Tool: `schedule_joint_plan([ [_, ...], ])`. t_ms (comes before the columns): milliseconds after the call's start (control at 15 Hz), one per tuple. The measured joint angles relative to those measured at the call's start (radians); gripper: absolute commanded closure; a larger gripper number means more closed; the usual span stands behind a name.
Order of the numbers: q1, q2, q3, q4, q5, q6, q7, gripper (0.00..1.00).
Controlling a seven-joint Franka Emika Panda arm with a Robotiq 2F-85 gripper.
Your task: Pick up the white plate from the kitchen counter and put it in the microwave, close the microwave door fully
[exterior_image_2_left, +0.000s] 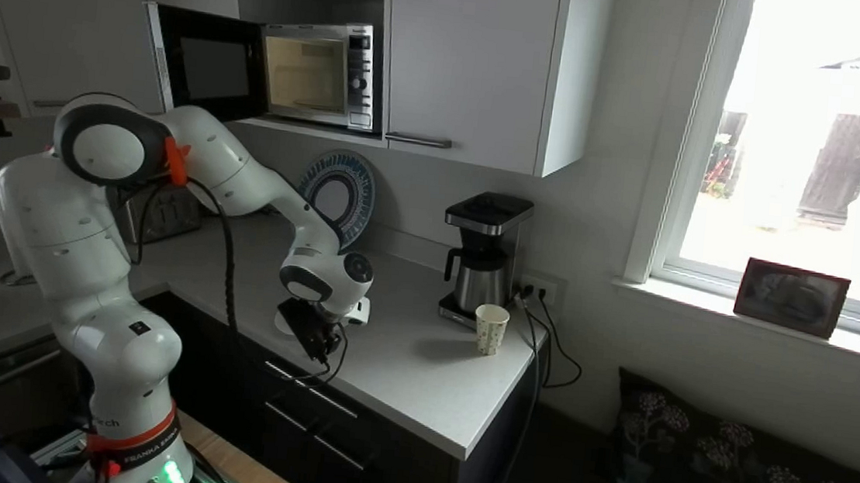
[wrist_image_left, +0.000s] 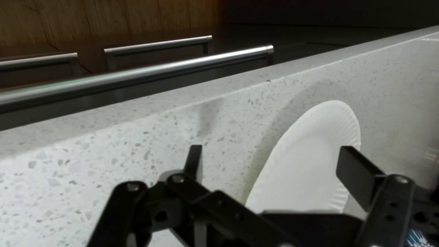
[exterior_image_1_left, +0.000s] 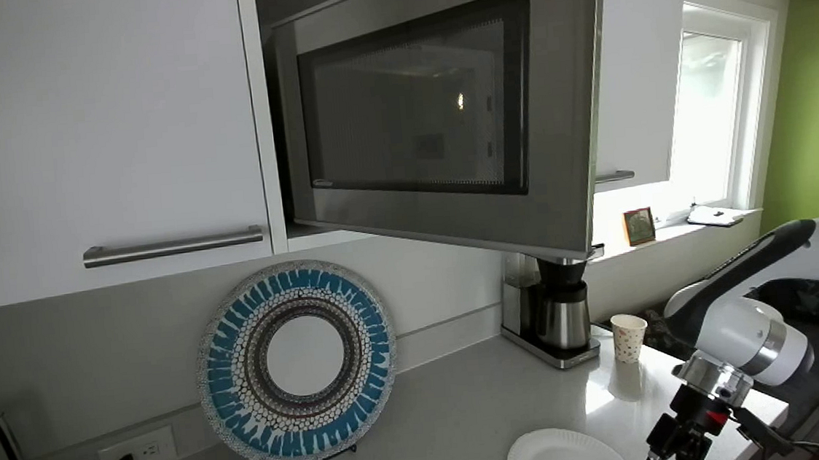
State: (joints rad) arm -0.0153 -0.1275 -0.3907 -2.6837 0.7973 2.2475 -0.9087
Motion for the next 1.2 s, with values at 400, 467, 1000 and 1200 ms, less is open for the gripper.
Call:
schedule_joint_plan([
  [400, -0.087, 0.088, 0.056, 0.043, 0.181, -0.005, -0.105, 0.01],
  [467, -0.097, 0.095, 0.064, 0.048, 0.208, -0.006, -0.111, 0.01],
  [1000, -0.153, 0.175, 0.106, 0.117, 0.405, -0.054, -0.14, 0.2],
  [1200, -0.16, 0.215, 0.122, 0.158, 0.422, -0.085, -0.141, 0.47],
])
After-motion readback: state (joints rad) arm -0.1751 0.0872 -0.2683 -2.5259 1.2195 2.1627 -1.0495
